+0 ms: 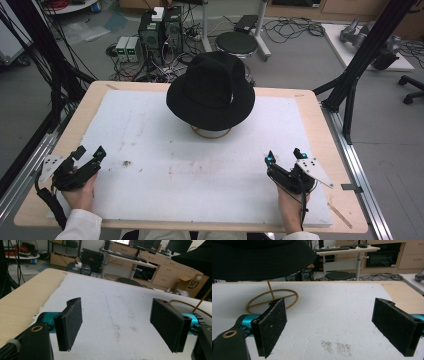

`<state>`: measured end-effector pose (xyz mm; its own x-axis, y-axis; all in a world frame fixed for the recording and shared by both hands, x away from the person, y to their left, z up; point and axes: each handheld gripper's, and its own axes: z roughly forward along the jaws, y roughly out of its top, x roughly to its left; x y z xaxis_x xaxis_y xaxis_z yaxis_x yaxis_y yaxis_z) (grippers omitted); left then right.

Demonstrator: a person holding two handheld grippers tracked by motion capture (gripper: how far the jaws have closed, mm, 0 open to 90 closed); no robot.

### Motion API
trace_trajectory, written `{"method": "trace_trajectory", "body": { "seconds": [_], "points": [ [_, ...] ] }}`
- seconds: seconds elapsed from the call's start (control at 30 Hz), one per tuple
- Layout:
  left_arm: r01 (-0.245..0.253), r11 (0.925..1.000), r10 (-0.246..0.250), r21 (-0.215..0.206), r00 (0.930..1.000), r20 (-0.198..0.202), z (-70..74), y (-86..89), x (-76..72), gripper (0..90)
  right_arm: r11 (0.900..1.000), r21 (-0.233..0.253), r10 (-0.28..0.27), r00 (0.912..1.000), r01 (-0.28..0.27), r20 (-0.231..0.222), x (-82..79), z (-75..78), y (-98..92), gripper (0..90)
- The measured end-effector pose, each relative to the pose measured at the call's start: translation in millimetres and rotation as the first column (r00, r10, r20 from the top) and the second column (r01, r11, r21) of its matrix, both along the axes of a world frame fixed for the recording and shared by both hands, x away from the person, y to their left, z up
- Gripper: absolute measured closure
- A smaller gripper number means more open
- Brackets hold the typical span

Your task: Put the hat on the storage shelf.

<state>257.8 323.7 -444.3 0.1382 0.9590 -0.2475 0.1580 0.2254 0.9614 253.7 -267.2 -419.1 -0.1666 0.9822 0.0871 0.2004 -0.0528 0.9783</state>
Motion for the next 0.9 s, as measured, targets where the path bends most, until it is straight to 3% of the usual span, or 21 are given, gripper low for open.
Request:
{"method": "trace_trajectory", "body": {
  "seconds": [0.2, 0.9],
  "points": [
    [-0.003, 1.0, 0.003, -0.001, 1.0, 0.001, -0.2, 0.7, -0.1, 26.2, 0.999, 0.038, 0.025, 0.9997, -0.025, -0.006, 1.1, 0.0, -0.8, 11.8],
    [0.001, 1.0, -0.001, 0.004, 1.0, -0.001, -0.1, 0.0, 0.2, 26.2, 0.996, 0.086, 0.037, 0.9991, -0.035, -0.02, 1.9, 0.4, -4.0, 11.9]
  ]
}}
